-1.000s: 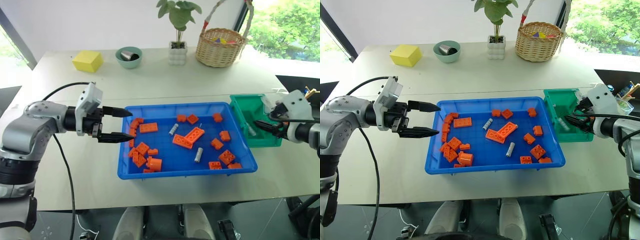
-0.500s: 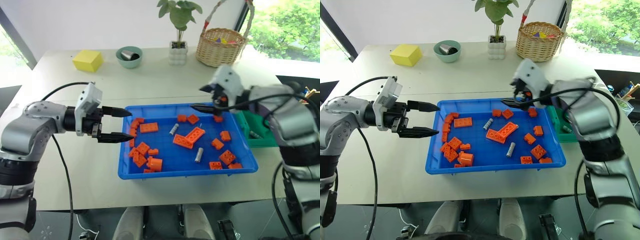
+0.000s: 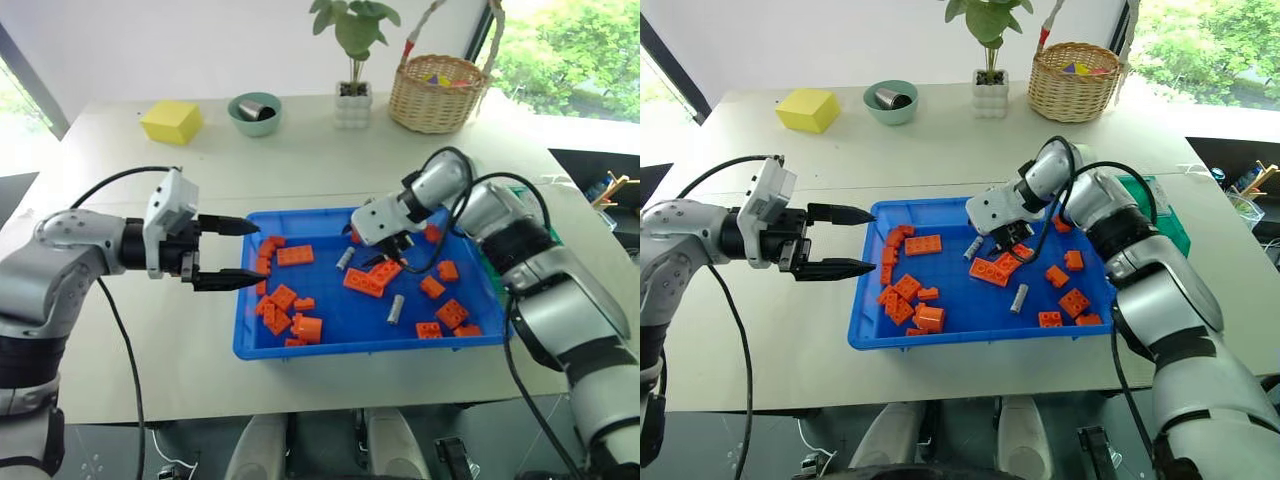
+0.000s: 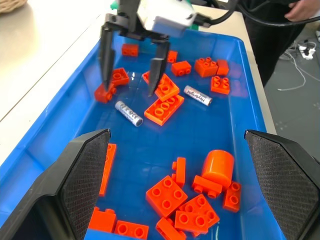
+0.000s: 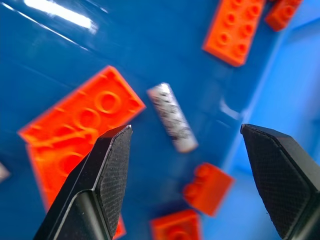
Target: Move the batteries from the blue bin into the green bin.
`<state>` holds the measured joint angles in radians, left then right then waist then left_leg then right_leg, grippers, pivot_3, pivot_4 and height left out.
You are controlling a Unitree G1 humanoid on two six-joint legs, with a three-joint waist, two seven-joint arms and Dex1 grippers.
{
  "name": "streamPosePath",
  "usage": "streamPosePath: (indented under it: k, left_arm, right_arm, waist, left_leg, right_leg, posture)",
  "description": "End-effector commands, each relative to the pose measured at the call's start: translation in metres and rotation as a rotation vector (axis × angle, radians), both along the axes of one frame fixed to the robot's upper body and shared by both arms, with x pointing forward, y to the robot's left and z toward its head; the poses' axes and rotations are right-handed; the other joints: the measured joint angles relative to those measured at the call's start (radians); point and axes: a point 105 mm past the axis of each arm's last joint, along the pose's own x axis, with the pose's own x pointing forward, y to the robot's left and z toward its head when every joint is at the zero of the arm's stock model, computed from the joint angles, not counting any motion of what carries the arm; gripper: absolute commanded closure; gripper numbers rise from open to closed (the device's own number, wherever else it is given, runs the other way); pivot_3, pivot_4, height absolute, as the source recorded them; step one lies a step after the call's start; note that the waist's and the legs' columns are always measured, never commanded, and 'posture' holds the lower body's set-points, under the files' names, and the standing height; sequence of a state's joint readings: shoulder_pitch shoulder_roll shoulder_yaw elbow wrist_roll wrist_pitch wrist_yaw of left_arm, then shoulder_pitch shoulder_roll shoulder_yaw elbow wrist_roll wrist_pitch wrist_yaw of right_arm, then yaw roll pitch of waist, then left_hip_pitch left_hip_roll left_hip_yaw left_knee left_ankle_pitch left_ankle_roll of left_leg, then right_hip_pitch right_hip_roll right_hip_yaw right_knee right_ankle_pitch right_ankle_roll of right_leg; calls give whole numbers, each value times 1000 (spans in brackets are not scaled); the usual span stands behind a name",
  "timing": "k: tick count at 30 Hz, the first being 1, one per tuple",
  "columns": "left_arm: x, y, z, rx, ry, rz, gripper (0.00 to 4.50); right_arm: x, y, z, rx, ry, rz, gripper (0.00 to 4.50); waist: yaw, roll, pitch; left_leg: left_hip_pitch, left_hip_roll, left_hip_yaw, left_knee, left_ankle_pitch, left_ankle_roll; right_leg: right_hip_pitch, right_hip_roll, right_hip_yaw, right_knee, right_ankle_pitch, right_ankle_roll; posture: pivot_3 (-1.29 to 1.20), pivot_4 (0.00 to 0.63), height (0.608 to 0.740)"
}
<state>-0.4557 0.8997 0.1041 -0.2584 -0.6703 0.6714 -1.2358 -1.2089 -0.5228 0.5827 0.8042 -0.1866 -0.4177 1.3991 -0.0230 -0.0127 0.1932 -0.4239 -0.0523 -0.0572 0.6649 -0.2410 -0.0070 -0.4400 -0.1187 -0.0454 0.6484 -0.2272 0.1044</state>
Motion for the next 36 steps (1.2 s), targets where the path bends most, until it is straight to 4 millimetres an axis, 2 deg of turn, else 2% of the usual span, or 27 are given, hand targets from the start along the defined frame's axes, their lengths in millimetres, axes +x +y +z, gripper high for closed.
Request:
streamPosePath:
  k: [1,8,16,19,24,26,29,32,35,36]
  left_arm:
    - [-5,2,11,-11,-42,12,0]
    - [-8,2,9,-19,-33,22,0]
    - [-7,0,10,-12,-29,5,0]
    - [-5,-1,11,-12,-30,0,0]
    - [-4,-1,12,-12,-31,-8,0]
    - [-3,-1,12,-10,-31,-11,0]
    - [-1,-1,12,-11,-34,-14,0]
    - [0,-3,12,-14,-36,-22,0]
    - [0,-5,12,-16,-35,-31,0]
    - [-1,-6,12,-16,-34,-37,0]
  right_arm:
    - [4,4,6,3,-45,43,935]
    - [7,2,-14,-27,-47,52,935]
    - [13,5,-23,12,-62,11,935]
    - [12,5,-27,15,-42,8,1773]
    - [3,4,-32,21,48,11,4347]
    - [-1,5,-31,32,90,15,4347]
    - [-2,6,-24,73,106,2,4347]
    - [-4,8,-3,174,109,-26,4347]
    - [-8,11,31,367,125,-108,4347]
    - [-9,5,49,483,126,-190,4347]
  waist:
    - [1,0,0]
    - [3,0,0]
    - [-2,0,0]
    - [-2,0,0]
    - [-2,0,0]
    - [-1,0,0]
    - [1,0,0]
    - [2,0,0]
    - [4,0,0]
    - [6,0,0]
  left_leg:
    - [0,0,0,0,0,-1]
    - [0,-1,0,0,1,-1]
    - [2,-1,0,-1,1,-2]
    - [2,-1,0,-1,1,-1]
    - [2,-1,0,-1,1,-1]
    - [2,-1,0,-1,1,-1]
    - [2,-1,0,-1,1,-1]
    - [2,-1,0,-1,1,-1]
    - [2,-1,0,-1,1,-1]
    - [2,-1,0,-1,1,-1]
  right_leg:
    - [0,0,0,0,0,0]
    - [0,0,0,0,0,0]
    - [0,0,1,1,0,0]
    - [1,0,1,1,0,0]
    - [1,0,1,1,0,0]
    - [1,0,1,1,0,0]
    - [1,0,1,1,0,0]
    - [1,0,1,1,0,0]
    - [1,0,1,1,0,0]
    - [1,0,2,1,0,0]
  posture:
    - [0,150,702]
    - [0,150,702]
    - [0,150,702]
    - [0,150,702]
    - [0,150,702]
    - [0,150,702]
    - [0,150,702]
    - [0,150,702]
    - [0,150,702]
    - [0,150,702]
